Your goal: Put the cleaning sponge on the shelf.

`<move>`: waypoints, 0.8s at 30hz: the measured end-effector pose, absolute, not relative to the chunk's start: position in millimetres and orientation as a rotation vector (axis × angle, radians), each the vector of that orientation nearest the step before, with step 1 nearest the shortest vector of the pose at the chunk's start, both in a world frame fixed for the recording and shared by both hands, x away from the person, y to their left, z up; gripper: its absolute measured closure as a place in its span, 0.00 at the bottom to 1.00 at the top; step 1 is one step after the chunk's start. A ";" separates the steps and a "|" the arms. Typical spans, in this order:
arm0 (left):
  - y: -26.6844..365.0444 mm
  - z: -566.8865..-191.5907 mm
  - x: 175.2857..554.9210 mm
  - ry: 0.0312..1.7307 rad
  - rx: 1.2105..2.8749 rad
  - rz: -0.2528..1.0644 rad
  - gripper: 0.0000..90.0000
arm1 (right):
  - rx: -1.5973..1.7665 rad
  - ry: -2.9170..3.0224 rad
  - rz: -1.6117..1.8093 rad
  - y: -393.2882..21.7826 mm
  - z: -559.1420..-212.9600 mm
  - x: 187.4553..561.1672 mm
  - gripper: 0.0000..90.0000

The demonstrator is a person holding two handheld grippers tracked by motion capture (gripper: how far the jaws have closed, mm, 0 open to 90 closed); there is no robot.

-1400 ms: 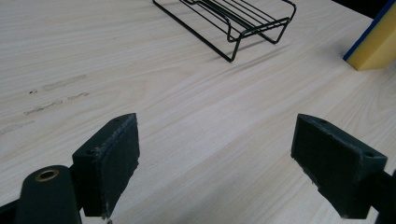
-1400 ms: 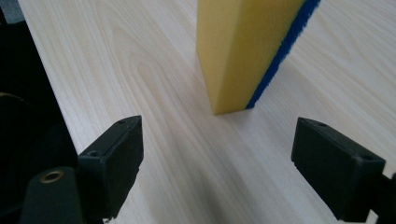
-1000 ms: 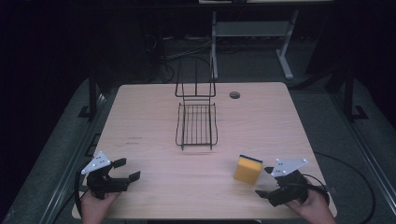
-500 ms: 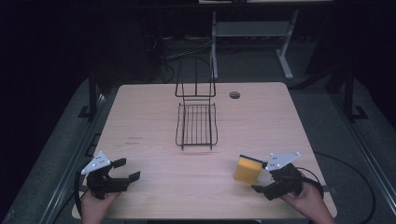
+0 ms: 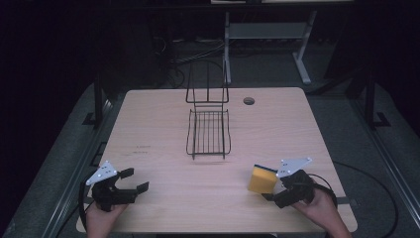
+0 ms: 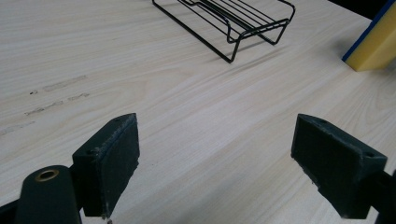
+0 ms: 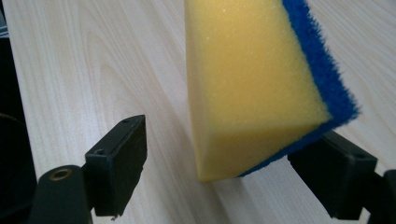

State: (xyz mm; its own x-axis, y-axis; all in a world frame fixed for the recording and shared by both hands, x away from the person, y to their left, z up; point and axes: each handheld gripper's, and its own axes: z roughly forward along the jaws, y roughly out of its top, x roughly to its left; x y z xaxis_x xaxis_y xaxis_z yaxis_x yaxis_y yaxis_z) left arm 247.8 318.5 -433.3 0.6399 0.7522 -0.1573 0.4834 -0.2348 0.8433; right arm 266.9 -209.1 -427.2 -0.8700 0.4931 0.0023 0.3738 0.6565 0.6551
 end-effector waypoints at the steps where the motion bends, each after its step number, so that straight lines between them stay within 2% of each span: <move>1: 318.6 -433.3 247.8 0.980 1.892 0.349 0.16 | 0.711 2.693 1.009 -208.6 -427.5 267.6 0.23; 20: 319.0 -433.1 247.8 0.981 1.892 0.347 0.16 | 0.715 2.689 1.001 -205.6 -430.9 276.3 0.43; 24: 318.5 -433.1 247.8 0.978 1.892 0.349 0.16 | 0.688 2.716 0.992 -203.1 -430.8 277.7 0.56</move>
State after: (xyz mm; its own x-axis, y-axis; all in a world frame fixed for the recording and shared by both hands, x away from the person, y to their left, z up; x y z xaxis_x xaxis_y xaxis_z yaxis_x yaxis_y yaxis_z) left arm 247.8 318.5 -433.1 0.6400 0.7522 -0.1572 0.4831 -0.2347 0.8436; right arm 277.7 -203.1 -430.8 -0.8792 0.4764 -0.0005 0.3638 0.6722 0.6448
